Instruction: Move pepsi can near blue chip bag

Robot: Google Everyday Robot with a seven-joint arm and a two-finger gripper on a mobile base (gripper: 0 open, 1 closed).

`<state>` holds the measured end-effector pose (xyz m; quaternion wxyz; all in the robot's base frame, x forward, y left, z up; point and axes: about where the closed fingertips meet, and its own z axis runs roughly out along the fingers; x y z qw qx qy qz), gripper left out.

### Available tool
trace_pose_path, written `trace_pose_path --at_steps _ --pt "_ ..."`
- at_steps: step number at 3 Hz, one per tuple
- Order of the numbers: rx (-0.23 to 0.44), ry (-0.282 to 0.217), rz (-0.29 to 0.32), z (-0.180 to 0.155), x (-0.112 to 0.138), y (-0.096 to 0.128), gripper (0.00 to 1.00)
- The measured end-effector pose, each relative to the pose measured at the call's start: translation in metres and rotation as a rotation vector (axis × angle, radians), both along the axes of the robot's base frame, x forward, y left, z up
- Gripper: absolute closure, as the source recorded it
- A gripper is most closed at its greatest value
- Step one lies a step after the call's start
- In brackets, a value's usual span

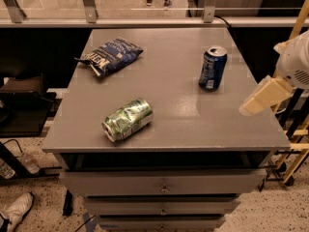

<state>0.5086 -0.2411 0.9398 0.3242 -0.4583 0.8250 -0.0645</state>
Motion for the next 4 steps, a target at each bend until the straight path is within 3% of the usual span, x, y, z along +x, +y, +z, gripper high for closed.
trace_pose_path --at_steps 1,2,4 --pt "0.053 0.011 -0.014 -0.005 0.014 0.017 0.0" --pt "0.159 0.045 -0.055 -0.013 0.036 0.036 0.0" --pt "0.176 0.043 -0.064 -0.015 0.037 0.038 0.0"
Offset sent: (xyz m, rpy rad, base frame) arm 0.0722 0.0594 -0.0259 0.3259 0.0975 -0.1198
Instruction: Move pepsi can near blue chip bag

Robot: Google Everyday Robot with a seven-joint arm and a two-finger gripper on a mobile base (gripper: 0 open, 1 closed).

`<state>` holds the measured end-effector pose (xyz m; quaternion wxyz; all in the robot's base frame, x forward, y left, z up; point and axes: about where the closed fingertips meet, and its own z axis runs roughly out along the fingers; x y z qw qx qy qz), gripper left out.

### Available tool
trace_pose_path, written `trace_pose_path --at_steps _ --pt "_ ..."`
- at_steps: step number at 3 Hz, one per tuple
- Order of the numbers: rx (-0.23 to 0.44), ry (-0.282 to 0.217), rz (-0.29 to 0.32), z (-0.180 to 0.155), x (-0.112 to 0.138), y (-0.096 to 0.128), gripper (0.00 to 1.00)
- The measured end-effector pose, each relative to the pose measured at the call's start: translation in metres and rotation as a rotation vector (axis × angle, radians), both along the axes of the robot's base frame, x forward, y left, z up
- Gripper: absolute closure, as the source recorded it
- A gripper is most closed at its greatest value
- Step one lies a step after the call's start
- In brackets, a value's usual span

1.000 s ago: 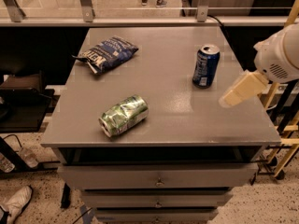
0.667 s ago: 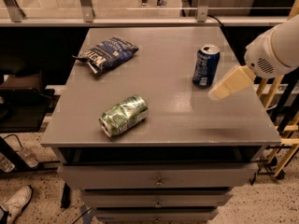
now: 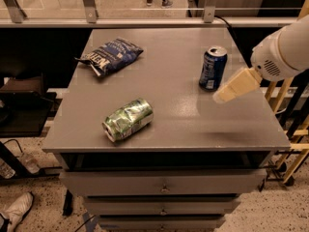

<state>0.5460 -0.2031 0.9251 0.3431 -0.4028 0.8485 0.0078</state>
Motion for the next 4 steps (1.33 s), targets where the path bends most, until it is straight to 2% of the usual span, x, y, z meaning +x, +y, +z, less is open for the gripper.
trace_pose_path --at_steps 1,2,4 --pt "0.077 -0.039 -0.056 -0.007 0.021 -0.004 0.0" --pt "0.155 -0.085 -0.086 -0.009 0.044 -0.009 0.0" --pt "0.264 -0.117 -0.117 -0.015 0.076 -0.003 0.0"
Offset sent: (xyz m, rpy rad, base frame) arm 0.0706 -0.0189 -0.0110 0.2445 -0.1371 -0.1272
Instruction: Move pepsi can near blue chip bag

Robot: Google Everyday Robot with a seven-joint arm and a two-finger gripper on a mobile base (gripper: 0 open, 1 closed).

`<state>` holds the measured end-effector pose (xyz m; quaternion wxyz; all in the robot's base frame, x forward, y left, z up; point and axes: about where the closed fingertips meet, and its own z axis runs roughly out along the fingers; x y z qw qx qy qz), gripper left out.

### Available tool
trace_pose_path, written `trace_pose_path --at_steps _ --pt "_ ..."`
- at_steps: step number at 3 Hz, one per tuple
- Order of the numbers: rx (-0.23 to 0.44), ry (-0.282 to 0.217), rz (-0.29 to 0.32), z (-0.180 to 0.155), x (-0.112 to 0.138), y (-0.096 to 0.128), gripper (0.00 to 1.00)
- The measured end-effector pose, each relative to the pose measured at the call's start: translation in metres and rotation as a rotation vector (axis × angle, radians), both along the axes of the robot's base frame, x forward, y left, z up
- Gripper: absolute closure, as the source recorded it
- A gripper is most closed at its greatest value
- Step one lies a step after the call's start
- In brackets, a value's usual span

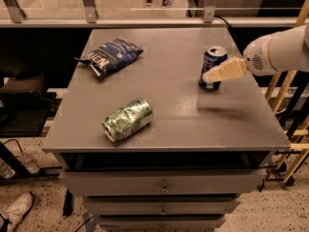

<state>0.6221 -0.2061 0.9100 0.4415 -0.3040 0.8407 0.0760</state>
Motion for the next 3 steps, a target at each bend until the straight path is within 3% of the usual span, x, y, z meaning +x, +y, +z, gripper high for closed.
trace_pose_path --at_steps 2,3 --pt "0.056 -0.002 0.004 0.002 0.01 0.019 0.0" --pt "0.068 0.01 0.015 -0.006 0.016 0.03 0.19"
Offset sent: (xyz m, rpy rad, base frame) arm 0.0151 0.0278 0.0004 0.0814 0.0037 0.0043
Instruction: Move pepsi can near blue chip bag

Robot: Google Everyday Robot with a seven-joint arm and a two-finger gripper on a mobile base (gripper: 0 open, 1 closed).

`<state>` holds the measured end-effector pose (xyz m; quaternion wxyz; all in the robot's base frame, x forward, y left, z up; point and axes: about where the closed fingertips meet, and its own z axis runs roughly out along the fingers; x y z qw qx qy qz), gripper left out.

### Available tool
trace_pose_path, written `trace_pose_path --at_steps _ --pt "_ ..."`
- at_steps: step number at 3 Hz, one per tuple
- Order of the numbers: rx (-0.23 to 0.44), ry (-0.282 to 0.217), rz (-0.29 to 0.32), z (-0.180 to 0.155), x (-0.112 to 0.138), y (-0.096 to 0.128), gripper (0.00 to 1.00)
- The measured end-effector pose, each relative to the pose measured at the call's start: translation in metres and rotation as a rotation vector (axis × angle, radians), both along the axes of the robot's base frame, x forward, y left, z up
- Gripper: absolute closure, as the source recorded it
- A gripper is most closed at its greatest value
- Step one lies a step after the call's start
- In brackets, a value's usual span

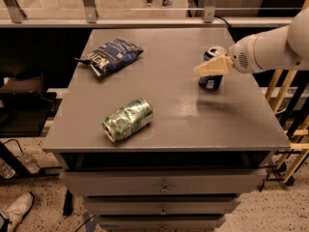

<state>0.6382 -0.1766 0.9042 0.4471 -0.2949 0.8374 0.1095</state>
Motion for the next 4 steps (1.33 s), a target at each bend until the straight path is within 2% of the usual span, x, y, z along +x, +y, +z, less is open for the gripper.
trace_pose_path --at_steps 2,3,4 --pt "0.011 0.003 0.027 -0.014 0.012 0.018 0.65" --pt "0.014 -0.035 0.052 0.005 0.017 0.021 0.87" --pt "0.019 -0.09 0.075 0.035 0.02 0.018 1.0"
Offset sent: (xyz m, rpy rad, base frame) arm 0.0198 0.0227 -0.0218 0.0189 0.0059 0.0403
